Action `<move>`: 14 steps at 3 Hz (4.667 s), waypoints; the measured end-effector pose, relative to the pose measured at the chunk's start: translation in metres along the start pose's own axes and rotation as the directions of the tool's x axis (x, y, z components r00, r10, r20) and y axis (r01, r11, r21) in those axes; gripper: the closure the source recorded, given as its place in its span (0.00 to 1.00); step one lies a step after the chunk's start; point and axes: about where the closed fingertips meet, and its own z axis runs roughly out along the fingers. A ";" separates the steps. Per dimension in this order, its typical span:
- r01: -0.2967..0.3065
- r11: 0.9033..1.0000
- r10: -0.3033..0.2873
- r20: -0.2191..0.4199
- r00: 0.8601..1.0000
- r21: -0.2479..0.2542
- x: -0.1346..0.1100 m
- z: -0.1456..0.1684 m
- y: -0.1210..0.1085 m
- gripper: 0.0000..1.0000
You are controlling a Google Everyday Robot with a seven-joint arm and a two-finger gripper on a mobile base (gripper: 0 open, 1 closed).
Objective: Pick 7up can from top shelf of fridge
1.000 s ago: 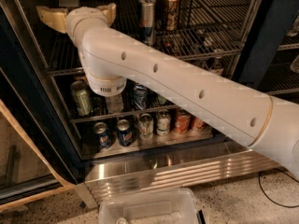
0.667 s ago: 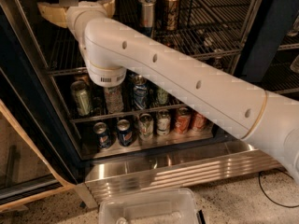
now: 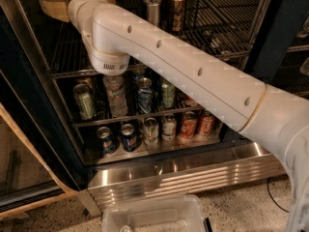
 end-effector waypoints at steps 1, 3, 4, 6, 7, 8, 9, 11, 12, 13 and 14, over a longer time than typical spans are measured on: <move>0.011 1.000 -0.012 -0.012 1.000 -0.013 0.001 0.008 0.000 0.00; 0.052 0.999 -0.053 -0.057 0.997 -0.008 0.015 0.046 -0.011 0.00; 0.052 0.999 -0.053 -0.057 0.997 -0.008 0.015 0.046 -0.011 0.01; 0.060 0.998 -0.060 -0.043 0.997 -0.012 0.012 0.055 -0.011 0.41; 0.070 0.997 -0.071 -0.039 0.997 -0.031 0.012 0.075 -0.013 0.39; 0.078 0.996 -0.080 -0.036 0.996 -0.047 0.012 0.091 -0.014 0.38; 0.085 0.993 -0.089 -0.056 0.994 -0.080 0.023 0.107 -0.009 0.31; 0.100 0.985 -0.115 -0.104 0.988 -0.138 0.043 0.133 0.006 0.32; 0.114 0.984 -0.131 -0.115 0.985 -0.140 0.044 0.139 0.007 0.32; 0.125 0.982 -0.143 -0.123 0.982 -0.143 0.045 0.143 0.009 0.31; 0.139 0.984 -0.153 -0.129 0.980 -0.111 0.037 0.147 0.010 0.34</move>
Offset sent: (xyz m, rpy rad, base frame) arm 0.0393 0.0202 -0.0081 -0.0521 0.0194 0.0404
